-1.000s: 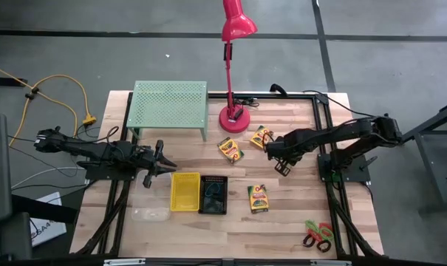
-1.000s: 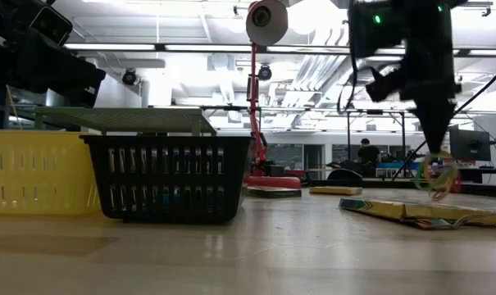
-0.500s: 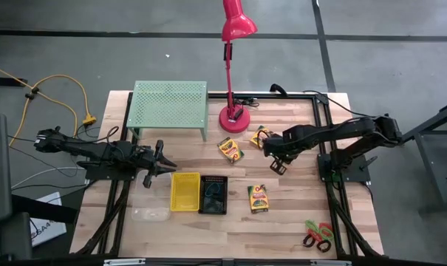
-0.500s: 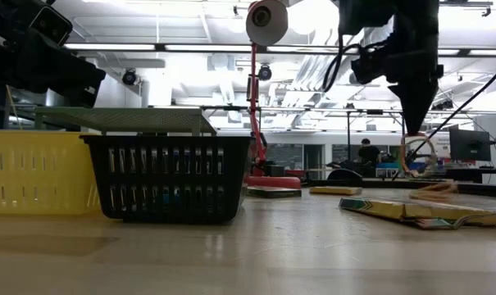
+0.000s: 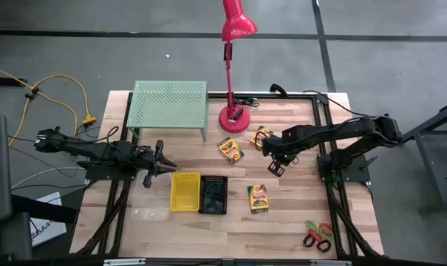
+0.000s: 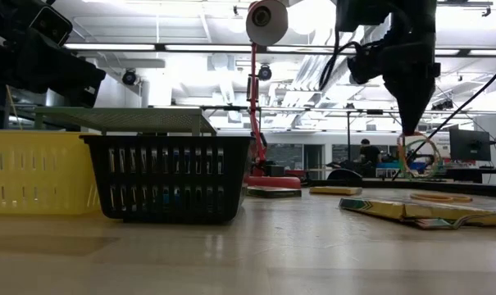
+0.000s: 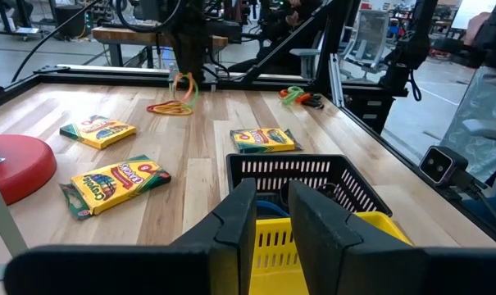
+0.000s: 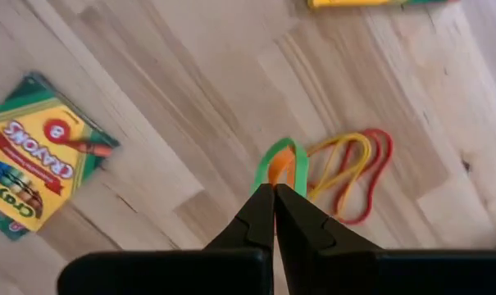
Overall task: Pick & Place Office Desk Supplies
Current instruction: Put the orange rubber band into the black bin
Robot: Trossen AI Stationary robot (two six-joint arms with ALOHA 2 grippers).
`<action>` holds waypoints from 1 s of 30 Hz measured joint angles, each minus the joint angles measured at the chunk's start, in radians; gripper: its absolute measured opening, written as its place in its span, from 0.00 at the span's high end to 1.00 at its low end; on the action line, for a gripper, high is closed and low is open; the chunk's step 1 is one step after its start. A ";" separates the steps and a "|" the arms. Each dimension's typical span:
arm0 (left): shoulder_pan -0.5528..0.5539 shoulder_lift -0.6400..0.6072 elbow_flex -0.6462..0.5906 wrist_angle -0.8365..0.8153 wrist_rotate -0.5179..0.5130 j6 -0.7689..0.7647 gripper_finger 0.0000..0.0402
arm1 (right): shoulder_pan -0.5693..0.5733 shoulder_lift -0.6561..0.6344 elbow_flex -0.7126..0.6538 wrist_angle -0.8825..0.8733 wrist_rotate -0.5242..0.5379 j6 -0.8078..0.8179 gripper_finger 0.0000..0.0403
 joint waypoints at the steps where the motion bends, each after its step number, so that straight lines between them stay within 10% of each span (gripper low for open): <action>1: 0.000 0.000 0.000 0.000 0.000 0.000 0.82 | 0.000 0.000 0.000 0.010 0.000 -0.010 1.00; 9: 0.000 0.000 0.000 0.000 0.000 0.000 0.82 | -0.010 0.002 0.000 -0.082 0.181 0.046 1.00; 30: 0.000 0.000 0.000 0.000 0.000 0.000 0.82 | 0.006 0.003 0.000 -0.014 0.112 0.016 1.00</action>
